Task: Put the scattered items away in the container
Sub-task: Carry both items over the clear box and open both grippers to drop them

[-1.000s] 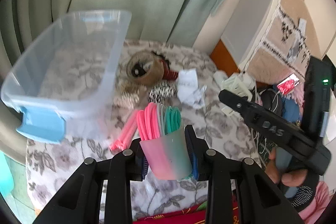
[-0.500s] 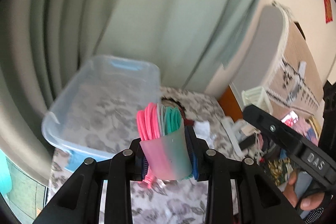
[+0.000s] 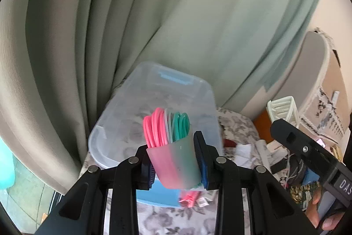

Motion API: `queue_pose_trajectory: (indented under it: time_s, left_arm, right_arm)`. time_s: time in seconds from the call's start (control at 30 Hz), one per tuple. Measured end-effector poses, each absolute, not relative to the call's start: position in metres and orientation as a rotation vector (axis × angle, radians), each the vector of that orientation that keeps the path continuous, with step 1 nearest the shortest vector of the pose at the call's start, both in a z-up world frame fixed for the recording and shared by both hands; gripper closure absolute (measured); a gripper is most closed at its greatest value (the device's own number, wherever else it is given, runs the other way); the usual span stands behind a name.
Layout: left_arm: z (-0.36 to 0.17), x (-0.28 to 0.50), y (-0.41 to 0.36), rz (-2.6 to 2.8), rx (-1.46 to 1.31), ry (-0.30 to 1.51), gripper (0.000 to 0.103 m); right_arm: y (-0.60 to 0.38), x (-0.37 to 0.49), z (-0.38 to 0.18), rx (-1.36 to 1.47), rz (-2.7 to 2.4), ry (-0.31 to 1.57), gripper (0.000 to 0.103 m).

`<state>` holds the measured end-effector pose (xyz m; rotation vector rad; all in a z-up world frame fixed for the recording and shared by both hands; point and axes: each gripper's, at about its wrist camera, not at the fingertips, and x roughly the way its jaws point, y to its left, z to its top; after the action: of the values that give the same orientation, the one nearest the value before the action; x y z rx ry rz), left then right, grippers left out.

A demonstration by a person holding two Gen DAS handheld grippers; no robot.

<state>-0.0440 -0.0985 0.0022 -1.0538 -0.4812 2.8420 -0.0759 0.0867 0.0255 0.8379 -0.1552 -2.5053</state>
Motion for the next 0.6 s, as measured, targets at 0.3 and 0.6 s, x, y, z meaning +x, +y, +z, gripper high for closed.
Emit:
queue_pose_trajectory:
  time_s: [0.3,0.6]
  left_arm:
    - [-0.017,-0.072,-0.12,2.871,-1.151,-0.509,0.07]
    - [-0.02,-0.094,-0.131,2.902,-1.18,-0.514,0.04]
  right_arm:
    - [0.054,-0.109,0.008,0.897,-2.442,-0.116,0.04]
    - [0.042,-0.136,0.001,0.955,-2.433,-0.103,0.036]
